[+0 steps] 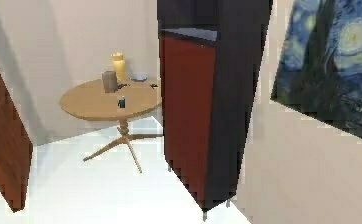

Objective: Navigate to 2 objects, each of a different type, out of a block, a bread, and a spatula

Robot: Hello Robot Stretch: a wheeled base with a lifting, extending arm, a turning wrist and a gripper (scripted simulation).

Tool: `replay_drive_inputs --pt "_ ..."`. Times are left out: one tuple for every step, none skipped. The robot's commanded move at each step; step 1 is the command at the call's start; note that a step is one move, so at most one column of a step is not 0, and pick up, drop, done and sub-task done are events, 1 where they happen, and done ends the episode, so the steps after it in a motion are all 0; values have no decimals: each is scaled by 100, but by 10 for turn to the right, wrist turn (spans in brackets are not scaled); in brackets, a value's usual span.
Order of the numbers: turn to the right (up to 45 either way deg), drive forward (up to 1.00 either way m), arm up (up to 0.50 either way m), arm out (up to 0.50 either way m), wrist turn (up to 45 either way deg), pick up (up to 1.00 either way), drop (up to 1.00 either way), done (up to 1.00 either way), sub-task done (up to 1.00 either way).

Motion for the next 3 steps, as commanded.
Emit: replay_drive_inputs --pt "-420 0 0 0 0 0 0 0 0" --pt "0 90 0 0 0 0 0 0 0" --pt "360 0 0 0 0 0 0 0 0"
